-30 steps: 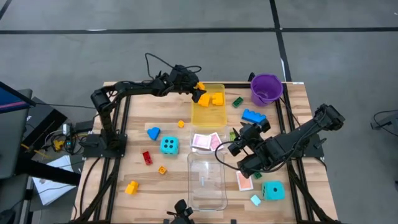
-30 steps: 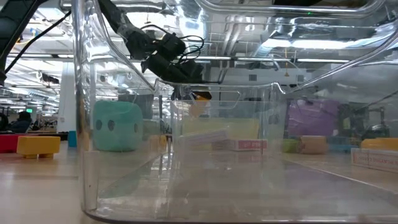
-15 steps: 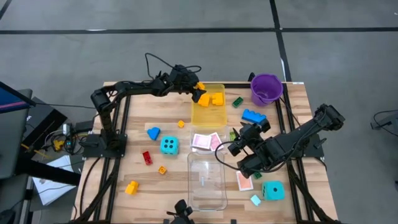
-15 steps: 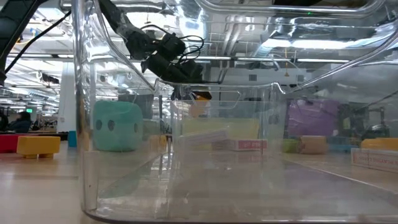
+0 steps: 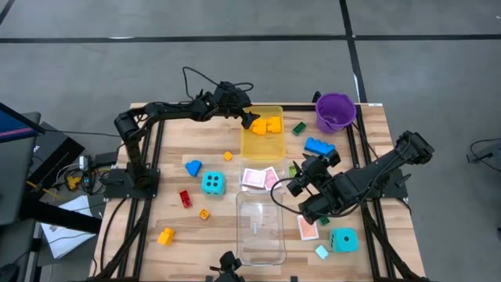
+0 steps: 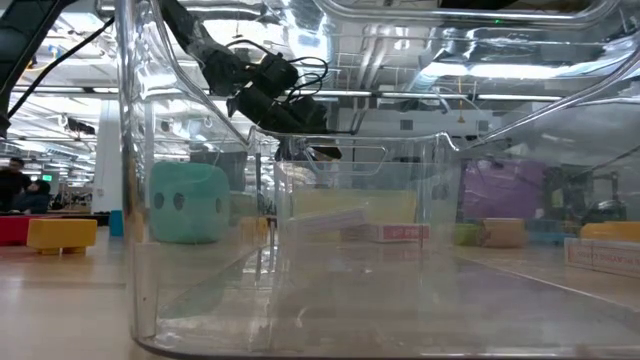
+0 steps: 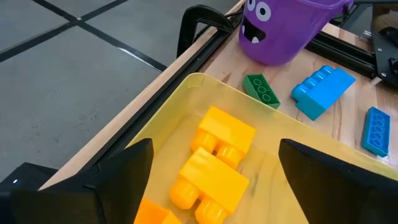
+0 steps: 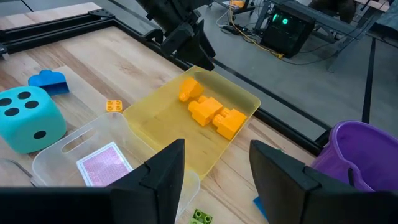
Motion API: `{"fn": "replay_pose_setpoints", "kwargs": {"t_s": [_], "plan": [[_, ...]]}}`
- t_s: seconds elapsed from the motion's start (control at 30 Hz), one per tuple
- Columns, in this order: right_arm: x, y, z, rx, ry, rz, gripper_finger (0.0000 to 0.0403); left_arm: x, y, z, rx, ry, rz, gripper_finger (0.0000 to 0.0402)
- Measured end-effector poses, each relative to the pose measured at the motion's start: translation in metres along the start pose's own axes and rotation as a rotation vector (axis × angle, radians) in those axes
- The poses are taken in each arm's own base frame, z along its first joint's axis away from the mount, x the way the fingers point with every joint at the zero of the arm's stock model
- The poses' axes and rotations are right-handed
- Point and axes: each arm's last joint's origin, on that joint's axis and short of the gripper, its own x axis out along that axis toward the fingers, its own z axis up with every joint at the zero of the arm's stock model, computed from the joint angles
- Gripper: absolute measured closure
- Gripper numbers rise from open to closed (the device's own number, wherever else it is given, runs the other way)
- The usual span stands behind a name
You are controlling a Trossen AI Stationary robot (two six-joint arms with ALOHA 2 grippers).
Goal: Pick & Place Toys
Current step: Put the yellow game piece into the yellow bin
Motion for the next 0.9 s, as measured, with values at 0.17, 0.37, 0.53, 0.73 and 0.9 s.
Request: {"fn": "replay_pose_setpoints", "kwargs": {"t_s": [0.17,0.37,0.53,0.73,0.9], "plan": [[0.000,0.000,0.000,0.000,0.000,0.000,0.0230,0.000,0.000,0.000,0.000,0.000,0.000,0.0056],[0.000,0.000,0.000,0.000,0.003,0.001,0.0230,-0.012,-0.003,0.008,0.077,-0.009,-0.020,0.0062],[0.000,0.000,0.000,-0.005,0.004,-0.001,0.0230,-0.050,-0.014,0.024,0.210,0.027,-0.081,0.0070],[0.000,0.000,0.000,-0.006,0.008,0.000,0.0230,-0.107,-0.032,0.026,0.379,0.182,-0.171,0.0072],[0.000,0.000,0.000,-0.004,0.008,0.000,0.0230,-0.147,-0.043,0.026,0.396,0.244,-0.183,0.0068]]}}
